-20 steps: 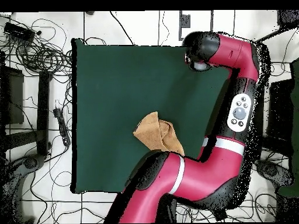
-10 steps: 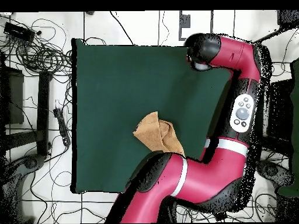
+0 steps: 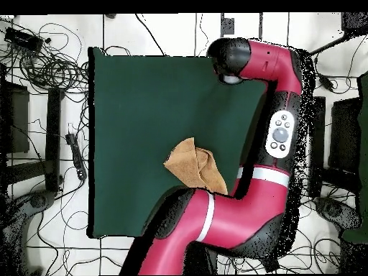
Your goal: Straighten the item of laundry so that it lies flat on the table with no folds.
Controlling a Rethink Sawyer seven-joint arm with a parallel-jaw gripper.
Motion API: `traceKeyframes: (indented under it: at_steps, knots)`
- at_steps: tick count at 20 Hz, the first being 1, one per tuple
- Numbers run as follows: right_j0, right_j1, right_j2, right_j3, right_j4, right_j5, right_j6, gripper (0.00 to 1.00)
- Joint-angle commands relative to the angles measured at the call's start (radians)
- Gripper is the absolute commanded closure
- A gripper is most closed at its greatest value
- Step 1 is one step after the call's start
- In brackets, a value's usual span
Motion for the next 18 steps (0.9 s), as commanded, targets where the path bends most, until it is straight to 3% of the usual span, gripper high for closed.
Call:
traceKeyframes:
  at_steps: [1,7,18]
  knots:
    - [0.074,0.079,0.033,0.074,-0.002,0.049,0.239,0.00]
    - [0.096,0.045,0.022,0.094,0.016,0.085,0.286,0.00]
    - [0.109,-0.027,0.005,0.216,0.042,0.040,0.316,0.00]
